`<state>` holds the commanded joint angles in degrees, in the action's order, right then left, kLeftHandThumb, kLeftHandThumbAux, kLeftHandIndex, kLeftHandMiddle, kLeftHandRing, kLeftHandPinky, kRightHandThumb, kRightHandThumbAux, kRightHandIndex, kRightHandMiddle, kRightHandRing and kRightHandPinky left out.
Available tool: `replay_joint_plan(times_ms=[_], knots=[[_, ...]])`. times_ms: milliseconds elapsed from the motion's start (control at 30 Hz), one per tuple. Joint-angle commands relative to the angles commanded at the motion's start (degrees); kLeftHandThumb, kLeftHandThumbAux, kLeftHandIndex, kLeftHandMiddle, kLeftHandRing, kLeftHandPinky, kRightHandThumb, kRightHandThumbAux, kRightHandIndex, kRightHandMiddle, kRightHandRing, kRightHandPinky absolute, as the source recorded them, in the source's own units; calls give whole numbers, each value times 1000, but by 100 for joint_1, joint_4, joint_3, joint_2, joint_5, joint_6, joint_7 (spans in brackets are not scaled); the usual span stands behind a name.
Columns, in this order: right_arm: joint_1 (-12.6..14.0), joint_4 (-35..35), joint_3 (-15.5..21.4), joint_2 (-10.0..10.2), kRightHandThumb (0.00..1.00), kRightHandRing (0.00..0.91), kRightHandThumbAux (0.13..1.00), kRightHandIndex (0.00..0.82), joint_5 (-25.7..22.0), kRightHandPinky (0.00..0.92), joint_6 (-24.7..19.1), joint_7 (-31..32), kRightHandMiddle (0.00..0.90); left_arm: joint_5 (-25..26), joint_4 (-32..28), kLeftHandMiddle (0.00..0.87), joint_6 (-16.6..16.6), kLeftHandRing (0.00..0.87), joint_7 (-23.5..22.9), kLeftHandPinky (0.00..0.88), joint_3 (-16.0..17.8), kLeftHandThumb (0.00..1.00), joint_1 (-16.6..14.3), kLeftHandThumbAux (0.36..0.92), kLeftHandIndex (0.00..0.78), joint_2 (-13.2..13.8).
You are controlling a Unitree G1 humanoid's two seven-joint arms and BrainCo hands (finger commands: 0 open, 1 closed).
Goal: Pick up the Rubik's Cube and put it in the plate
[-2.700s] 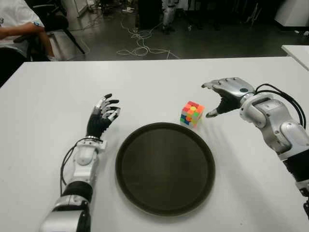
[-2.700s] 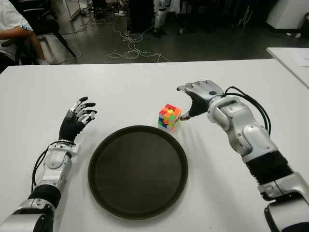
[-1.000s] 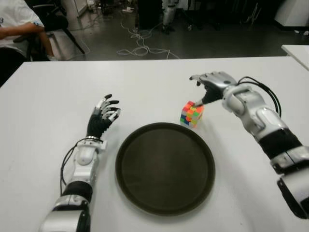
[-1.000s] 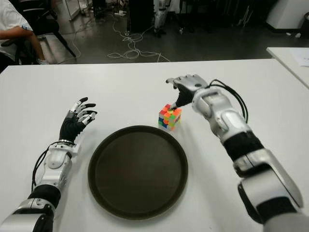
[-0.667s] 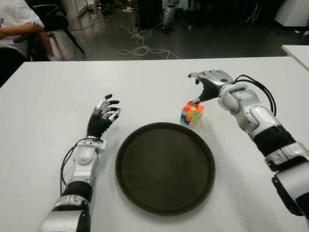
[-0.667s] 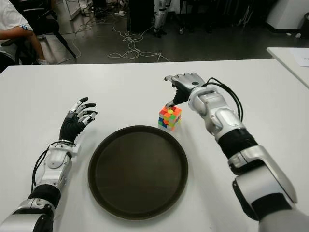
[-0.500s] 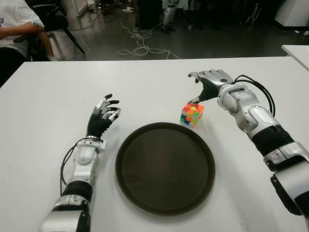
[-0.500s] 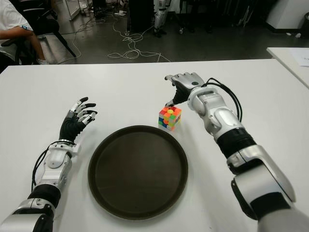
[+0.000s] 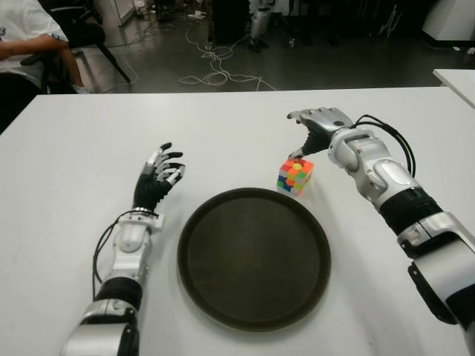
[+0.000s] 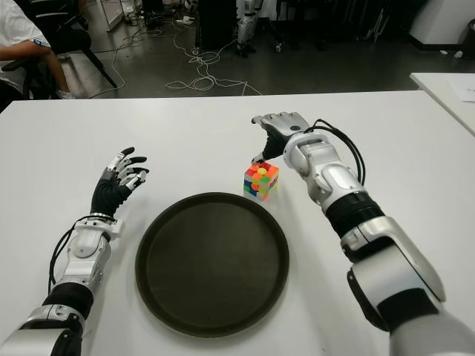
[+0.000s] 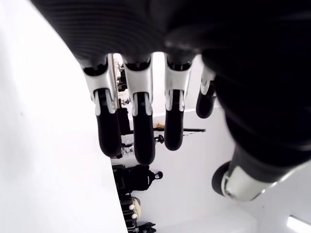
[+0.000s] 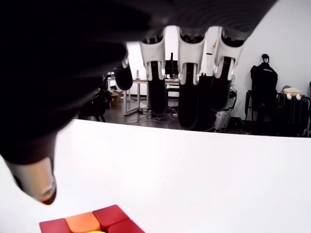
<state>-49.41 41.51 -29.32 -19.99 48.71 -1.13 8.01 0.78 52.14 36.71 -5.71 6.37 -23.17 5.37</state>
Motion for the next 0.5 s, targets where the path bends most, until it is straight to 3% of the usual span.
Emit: replay_joint_plan(times_ms=[500], knots=[[-59, 215, -121, 64, 176, 258, 606, 30, 40, 296, 125, -129, 216, -19, -87, 272, -98, 318, 68, 362, -9, 589, 19, 682, 144, -14]])
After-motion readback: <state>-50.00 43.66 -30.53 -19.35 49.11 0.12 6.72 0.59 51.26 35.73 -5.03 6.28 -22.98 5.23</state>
